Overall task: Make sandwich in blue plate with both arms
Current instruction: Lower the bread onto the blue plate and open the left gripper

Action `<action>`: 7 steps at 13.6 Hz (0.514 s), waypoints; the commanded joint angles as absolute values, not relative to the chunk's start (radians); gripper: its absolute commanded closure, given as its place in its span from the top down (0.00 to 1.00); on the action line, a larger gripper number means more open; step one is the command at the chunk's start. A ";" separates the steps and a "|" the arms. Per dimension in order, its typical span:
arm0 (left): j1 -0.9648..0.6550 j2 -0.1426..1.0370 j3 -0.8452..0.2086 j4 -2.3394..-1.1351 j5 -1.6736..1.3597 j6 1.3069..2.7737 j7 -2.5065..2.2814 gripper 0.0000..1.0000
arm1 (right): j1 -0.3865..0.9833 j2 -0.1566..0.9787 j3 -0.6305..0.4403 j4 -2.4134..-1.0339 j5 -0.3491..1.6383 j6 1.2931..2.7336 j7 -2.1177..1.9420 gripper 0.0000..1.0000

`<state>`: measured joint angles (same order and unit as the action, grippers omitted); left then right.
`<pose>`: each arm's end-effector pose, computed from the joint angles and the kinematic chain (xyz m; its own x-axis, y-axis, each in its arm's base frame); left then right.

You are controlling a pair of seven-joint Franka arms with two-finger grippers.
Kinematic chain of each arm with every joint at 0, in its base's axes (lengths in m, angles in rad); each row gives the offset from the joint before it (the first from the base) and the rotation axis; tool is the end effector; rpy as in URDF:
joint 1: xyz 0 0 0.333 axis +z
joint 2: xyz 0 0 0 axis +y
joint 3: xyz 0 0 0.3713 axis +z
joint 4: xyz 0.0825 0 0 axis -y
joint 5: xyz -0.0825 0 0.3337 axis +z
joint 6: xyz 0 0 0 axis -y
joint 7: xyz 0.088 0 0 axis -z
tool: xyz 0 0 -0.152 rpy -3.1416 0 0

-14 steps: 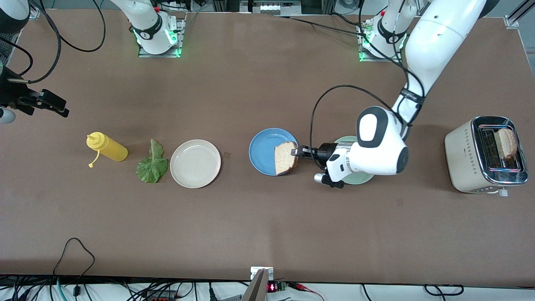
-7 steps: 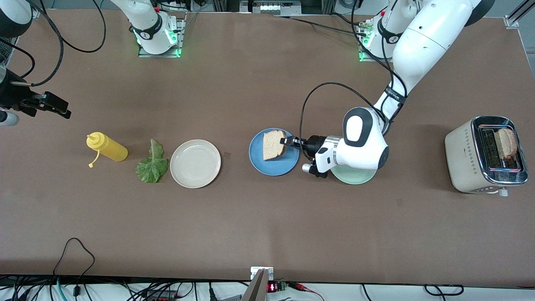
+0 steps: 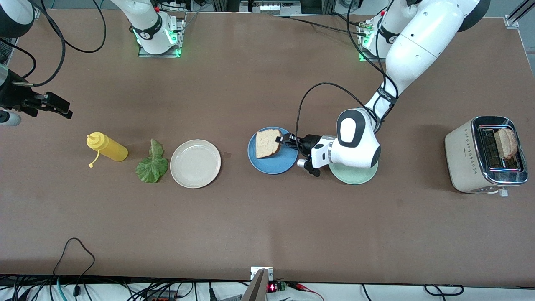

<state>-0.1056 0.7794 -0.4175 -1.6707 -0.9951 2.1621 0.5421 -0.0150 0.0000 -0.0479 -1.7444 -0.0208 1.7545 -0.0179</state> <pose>0.5762 -0.3552 0.2396 0.9471 -0.3071 -0.0933 -0.0740 -0.4917 0.8676 0.5138 -0.0351 0.5768 0.9991 -0.0412 0.0097 -0.0414 -0.9989 0.0207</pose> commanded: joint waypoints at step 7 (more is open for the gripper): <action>-0.064 0.664 -0.356 -1.683 -0.775 2.071 0.549 1.00 | -0.017 0.014 -0.043 -1.735 -0.006 1.761 -0.021 1.00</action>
